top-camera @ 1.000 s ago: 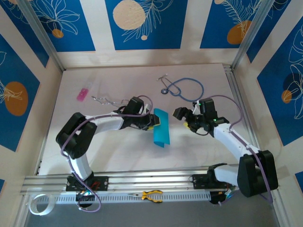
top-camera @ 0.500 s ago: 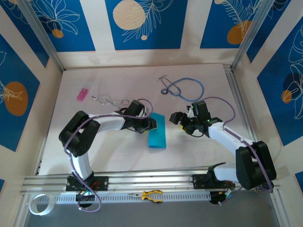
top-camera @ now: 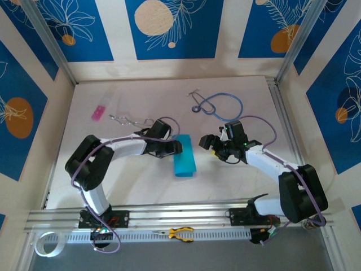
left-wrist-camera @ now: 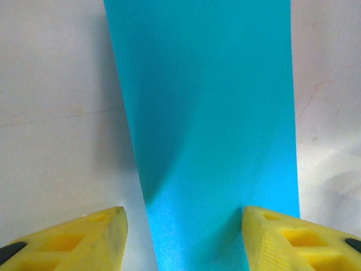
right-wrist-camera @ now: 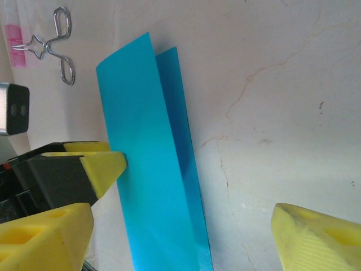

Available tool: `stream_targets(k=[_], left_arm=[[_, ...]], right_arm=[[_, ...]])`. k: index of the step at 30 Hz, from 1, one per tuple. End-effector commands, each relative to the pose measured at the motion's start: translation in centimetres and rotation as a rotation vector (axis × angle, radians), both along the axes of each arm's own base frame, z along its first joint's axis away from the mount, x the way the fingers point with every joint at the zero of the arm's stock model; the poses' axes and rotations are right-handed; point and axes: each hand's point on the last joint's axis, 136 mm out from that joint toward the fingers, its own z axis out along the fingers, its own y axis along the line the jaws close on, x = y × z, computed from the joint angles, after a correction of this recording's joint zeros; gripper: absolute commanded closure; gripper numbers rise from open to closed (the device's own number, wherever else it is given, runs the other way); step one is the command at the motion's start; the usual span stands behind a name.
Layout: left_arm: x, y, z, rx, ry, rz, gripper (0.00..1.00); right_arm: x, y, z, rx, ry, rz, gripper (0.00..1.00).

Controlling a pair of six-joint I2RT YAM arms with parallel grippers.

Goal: Fold a paper plane with a square sheet of paper (pick it up from the middle)
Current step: Hold the square sheet of paper at the center of the table.

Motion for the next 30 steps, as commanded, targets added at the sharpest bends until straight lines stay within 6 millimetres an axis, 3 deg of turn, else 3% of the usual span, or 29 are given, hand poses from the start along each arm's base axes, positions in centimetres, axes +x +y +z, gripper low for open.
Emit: stream_targets(k=[1, 18, 30], left_arm=[[-0.3, 1.6, -0.6, 0.062, 0.002, 0.009, 0.45], [-1.0, 1.3, -2.4, 0.118, 0.058, -0.096, 0.46], [-1.3, 2.3, -3.9, 0.218, 0.091, -0.103, 0.44]], right_arm=[[-0.5, 0.4, -0.6, 0.009, 0.028, 0.015, 0.17], [-0.8, 0.4, -1.0, 0.005, 0.039, 0.013, 0.16], [-1.0, 0.1, -1.6, -0.021, 0.076, -0.001, 0.14]])
